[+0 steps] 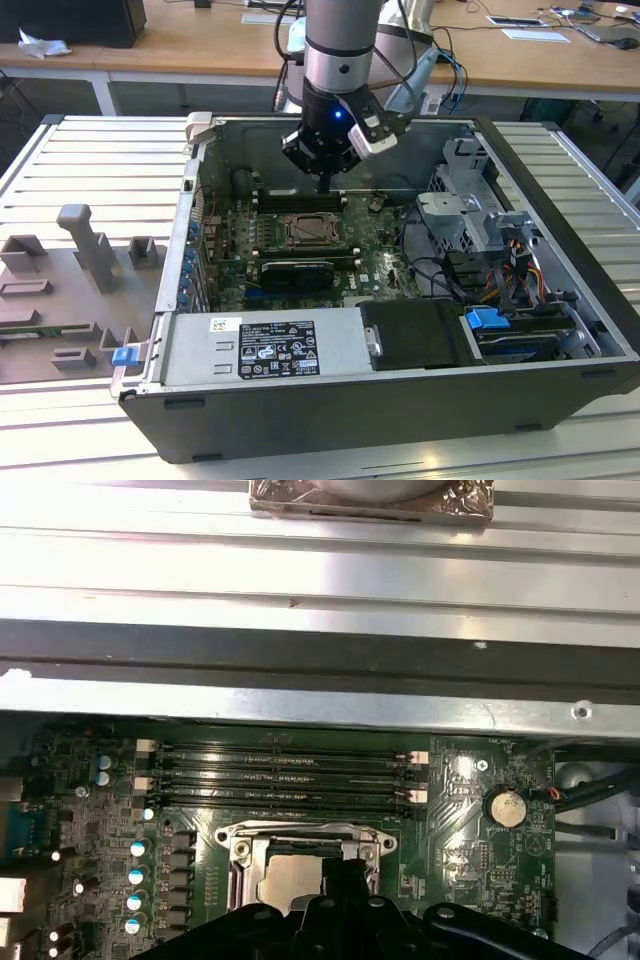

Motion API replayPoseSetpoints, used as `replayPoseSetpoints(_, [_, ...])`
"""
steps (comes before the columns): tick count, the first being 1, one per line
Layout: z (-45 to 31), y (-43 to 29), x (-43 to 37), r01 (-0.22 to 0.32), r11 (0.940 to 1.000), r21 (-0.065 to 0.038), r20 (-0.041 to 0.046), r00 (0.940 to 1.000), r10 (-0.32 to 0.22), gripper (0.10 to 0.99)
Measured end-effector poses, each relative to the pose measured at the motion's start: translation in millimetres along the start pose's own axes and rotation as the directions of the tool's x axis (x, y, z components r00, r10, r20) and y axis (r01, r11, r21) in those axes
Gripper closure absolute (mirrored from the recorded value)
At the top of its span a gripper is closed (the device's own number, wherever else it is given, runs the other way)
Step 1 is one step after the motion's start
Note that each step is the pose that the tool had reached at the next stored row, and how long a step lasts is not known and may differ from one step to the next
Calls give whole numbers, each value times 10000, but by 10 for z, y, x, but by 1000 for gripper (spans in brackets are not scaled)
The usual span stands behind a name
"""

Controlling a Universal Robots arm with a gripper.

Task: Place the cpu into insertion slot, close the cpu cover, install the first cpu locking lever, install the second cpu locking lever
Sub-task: 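Install the second cpu locking lever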

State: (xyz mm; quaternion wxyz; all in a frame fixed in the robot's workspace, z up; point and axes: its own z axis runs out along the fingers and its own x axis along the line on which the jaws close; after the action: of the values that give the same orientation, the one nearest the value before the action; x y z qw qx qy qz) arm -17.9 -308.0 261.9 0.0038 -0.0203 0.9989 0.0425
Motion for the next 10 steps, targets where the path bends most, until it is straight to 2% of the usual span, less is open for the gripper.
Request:
replayPoseSetpoints(8, [-7, -156, 11, -3, 10000, -1, 1, 10000, 3, 980])
replayPoseSetpoints(10, [-5, -166, 13, -3, 10000, -1, 2, 10000, 3, 980])
